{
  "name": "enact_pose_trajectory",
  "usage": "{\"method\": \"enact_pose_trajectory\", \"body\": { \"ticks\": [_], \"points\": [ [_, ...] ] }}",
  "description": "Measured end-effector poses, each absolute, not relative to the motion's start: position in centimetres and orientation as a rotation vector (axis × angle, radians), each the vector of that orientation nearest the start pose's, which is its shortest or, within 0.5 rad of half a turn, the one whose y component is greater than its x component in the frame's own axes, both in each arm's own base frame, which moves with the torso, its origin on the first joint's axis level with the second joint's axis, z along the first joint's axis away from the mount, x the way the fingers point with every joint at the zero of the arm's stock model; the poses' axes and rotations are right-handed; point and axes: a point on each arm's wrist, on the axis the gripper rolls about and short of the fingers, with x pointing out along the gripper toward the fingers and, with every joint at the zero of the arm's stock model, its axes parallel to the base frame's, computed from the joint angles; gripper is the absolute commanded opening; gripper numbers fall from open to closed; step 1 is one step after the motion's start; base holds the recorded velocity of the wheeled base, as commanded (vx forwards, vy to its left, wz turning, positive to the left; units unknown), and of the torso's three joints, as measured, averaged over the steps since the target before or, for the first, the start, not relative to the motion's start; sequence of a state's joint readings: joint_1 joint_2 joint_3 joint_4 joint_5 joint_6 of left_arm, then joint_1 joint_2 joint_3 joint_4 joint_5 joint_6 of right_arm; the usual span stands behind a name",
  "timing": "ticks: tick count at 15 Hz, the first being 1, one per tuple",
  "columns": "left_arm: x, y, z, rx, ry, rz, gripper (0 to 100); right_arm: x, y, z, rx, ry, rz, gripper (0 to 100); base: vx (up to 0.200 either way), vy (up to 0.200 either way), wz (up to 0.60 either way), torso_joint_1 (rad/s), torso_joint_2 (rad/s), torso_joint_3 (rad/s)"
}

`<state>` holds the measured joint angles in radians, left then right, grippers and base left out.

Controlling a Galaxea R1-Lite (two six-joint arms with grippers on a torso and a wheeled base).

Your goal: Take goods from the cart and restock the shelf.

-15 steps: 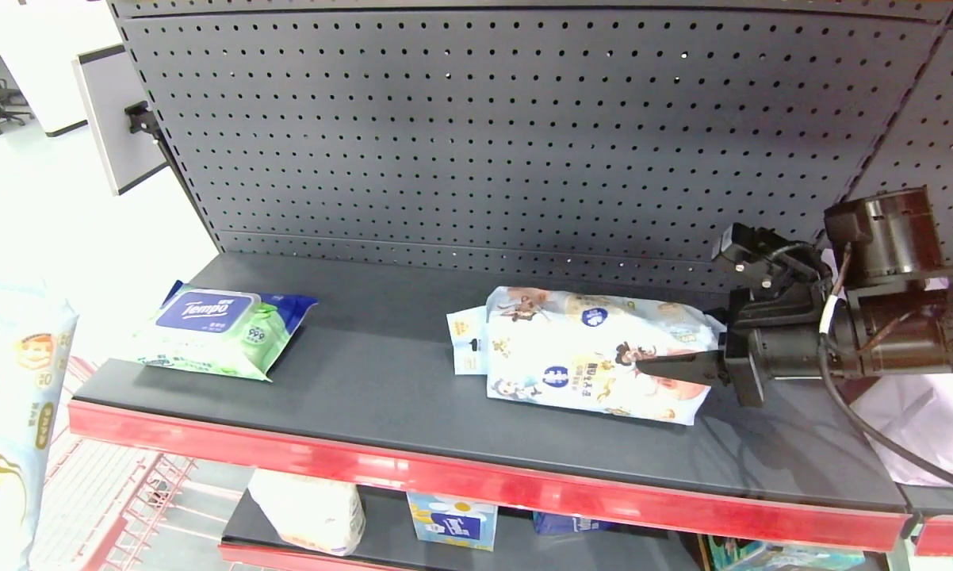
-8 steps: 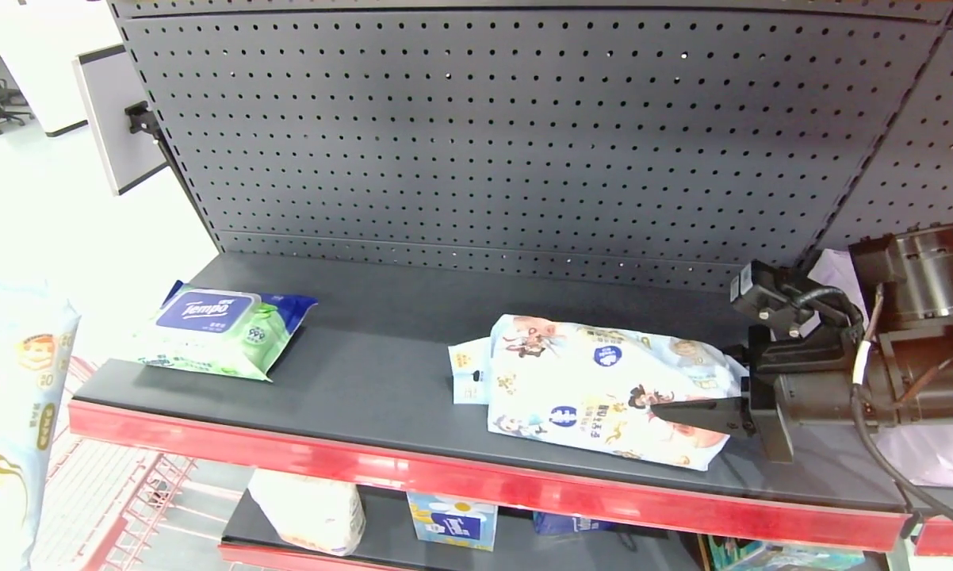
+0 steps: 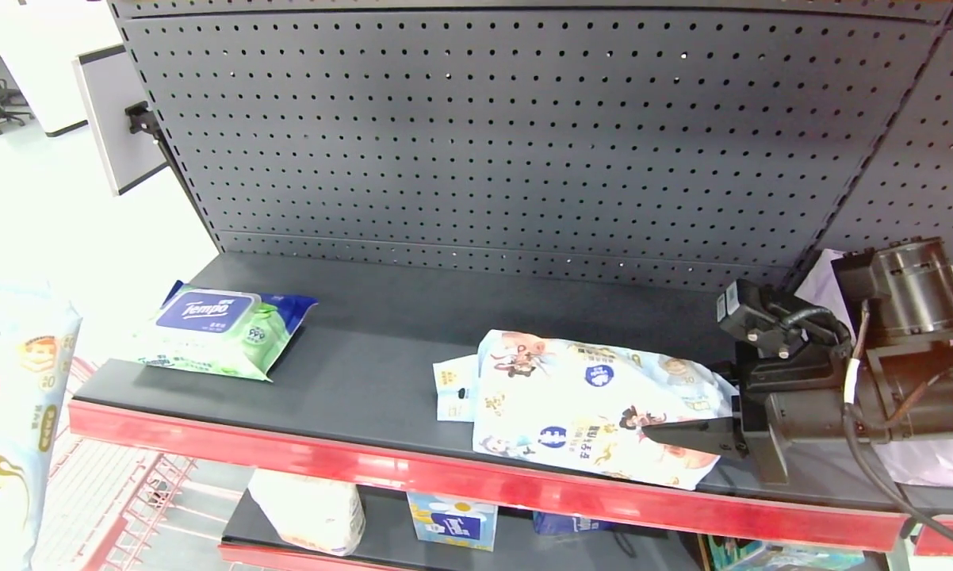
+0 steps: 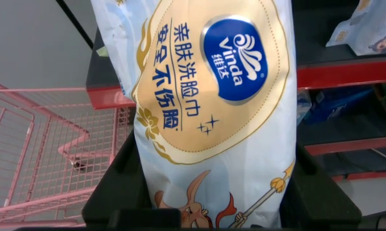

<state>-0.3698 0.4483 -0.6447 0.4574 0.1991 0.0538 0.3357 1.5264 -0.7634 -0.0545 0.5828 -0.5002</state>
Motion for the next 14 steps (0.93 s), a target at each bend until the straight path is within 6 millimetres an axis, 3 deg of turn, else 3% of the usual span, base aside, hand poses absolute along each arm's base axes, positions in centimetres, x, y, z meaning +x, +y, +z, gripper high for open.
{"method": "enact_pose_trajectory", "body": {
  "ticks": [14],
  "points": [
    [-1.24,0.96,21.12,0.127,0.249,-0.176,0,22.27,9.17,16.33,-0.357,0.500,1.071,0,0.000,0.000,0.00,0.000,0.00,0.000]
  ]
}}
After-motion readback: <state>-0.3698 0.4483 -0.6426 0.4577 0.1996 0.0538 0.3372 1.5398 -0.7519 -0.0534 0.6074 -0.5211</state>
